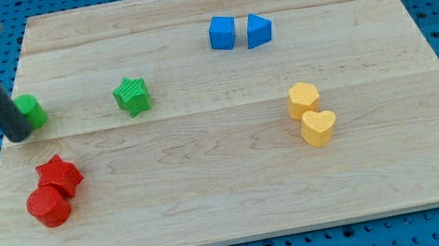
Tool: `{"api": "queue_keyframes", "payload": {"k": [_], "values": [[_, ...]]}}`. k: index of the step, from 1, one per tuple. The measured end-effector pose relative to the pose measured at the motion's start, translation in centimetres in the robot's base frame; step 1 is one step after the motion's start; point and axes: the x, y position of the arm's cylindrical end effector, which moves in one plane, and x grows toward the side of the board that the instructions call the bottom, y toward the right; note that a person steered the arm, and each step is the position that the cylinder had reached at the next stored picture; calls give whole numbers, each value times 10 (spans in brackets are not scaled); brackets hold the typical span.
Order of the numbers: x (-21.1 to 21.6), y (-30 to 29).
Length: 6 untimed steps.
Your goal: Point your arm at the blue triangle
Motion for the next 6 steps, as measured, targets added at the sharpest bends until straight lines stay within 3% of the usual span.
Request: {"api": "queue_keyframes", "payload": {"k": [1,3,4,5,6], "values": [[-59,46],[-163,68],[-180,122],[-133,139],[-177,231]]}}
